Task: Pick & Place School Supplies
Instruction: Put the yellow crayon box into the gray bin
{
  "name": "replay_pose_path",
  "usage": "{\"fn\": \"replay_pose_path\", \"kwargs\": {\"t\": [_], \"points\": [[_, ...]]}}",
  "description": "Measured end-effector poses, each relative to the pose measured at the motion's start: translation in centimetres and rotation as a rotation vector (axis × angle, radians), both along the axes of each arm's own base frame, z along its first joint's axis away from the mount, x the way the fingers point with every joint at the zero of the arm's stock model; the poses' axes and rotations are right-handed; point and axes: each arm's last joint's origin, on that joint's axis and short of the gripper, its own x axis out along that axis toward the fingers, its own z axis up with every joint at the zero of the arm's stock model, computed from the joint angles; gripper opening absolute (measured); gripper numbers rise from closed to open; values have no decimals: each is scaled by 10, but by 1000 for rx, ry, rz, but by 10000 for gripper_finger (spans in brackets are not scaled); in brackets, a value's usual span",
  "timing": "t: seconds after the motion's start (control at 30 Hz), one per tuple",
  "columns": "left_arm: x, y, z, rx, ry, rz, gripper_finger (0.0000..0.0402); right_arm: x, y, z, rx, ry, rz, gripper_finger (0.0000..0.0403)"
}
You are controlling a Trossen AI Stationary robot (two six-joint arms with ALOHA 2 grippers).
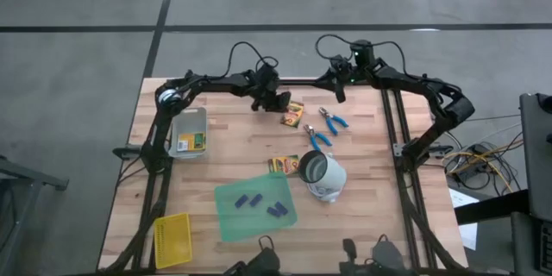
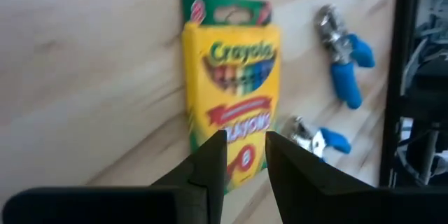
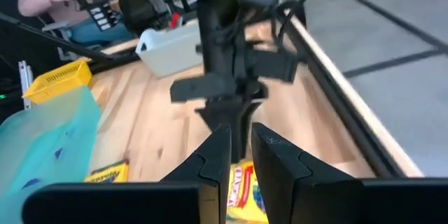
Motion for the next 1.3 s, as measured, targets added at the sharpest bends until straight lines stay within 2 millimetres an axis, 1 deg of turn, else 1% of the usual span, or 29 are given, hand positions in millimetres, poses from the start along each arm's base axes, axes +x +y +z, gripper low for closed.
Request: {"fn": "replay_pose_path", "kwargs": {"t": [0.07, 0.17, 0.27, 0.37, 0.53, 0.63, 0.7, 0.83, 0.87, 0.93, 1.03, 1.3], "points": [[2, 2, 3, 14, -19, 3, 103, 6, 2, -9, 25, 20, 18, 57], [4, 4, 8, 21, -44, 15, 103, 17, 4, -29, 81, 76, 26, 57], [5, 5, 10, 21, -48, 20, 103, 23, 5, -48, 161, 128, 32, 57], [5, 6, 10, 23, -47, 22, 103, 25, 6, -58, 216, 160, 28, 57], [4, 7, 10, 24, -42, 27, 103, 30, 4, -52, 258, 172, -18, 57], [3, 8, 10, 38, -34, 38, 103, 38, 7, -47, 259, 210, -16, 57], [2, 9, 10, 51, -32, 36, 103, 46, 12, -44, 224, 262, -7, 57], [0, 12, 10, 61, -32, 36, 103, 61, 25, -44, 98, 445, -36, 57], [0, 13, 10, 61, -32, 37, 103, 65, 27, -44, 79, 467, -37, 57], [-1, 14, 10, 59, -29, 39, 103, 70, 28, -42, 74, 453, -17, 57], [-3, 14, 8, 54, -12, 36, 103, 74, 25, -41, 111, 431, -14, 57], [-5, 13, 7, 55, 3, 21, 103, 74, 23, -62, 270, 497, -73, 57]]}}
